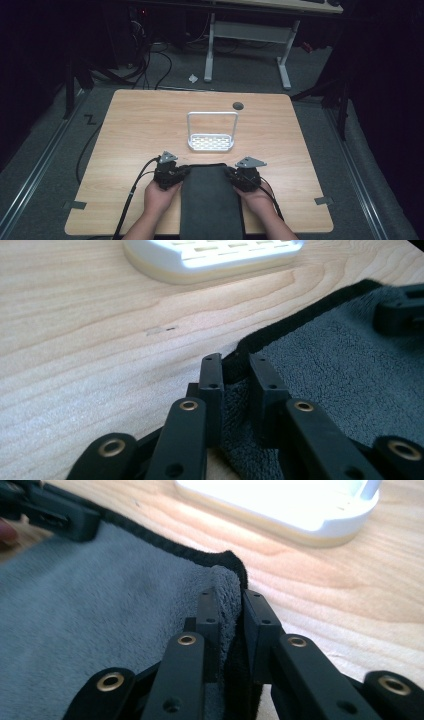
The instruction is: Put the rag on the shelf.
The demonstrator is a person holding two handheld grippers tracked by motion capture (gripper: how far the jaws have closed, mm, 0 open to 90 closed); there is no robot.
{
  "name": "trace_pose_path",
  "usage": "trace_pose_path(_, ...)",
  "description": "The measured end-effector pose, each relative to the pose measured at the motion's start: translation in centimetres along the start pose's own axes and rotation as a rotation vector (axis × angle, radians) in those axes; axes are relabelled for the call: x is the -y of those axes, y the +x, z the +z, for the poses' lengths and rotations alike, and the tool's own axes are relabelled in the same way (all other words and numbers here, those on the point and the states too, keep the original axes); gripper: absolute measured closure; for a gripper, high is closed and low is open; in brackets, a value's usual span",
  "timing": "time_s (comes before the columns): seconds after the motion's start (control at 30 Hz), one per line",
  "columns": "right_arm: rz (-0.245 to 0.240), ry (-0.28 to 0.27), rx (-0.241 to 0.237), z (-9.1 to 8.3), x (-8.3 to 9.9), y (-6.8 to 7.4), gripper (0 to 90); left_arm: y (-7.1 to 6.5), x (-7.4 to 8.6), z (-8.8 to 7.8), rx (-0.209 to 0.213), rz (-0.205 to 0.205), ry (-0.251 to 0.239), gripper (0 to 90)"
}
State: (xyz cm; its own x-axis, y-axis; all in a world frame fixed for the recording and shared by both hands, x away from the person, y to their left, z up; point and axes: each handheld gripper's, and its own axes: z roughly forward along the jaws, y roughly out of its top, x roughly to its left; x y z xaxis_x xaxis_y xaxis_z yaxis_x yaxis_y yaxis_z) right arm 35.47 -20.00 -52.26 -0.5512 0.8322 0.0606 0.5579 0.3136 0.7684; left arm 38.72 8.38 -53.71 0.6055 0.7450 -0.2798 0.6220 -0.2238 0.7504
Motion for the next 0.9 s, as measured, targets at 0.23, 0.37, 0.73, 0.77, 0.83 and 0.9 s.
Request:
trace_pose_path(0.23, -0.014, -0.031, -0.007, -0.3, -0.2, 0.1, 80.0, -0.4, 0.1, -0.7, 0.005, 0.004, -0.031, 81.4)
trace_pose_path(0.37, -0.004, -0.05, -0.008, -0.7, -0.4, 0.2, 80.0, -0.7, -0.1, -1.2, 0.008, -0.002, -0.061, 81.8)
trace_pose_path(0.73, -0.037, -0.148, 0.02, -2.6, -1.5, 0.9, 79.9, -2.4, -1.9, -3.7, 0.009, 0.028, -0.191, 81.9)
trace_pose_path(0.77, -0.052, -0.155, 0.029, -2.8, -1.7, 1.1, 79.9, -2.6, -2.1, -4.0, 0.011, 0.034, -0.206, 81.9)
trace_pose_path(0.83, -0.072, -0.177, 0.041, -3.2, -2.2, 1.4, 79.8, -2.9, -2.5, -4.6, 0.01, 0.054, -0.231, 82.0)
trace_pose_path(0.9, -0.098, -0.2, 0.049, -3.5, -2.7, 1.7, 79.8, -3.1, -3.0, -4.9, 0.015, 0.056, -0.247, 81.9)
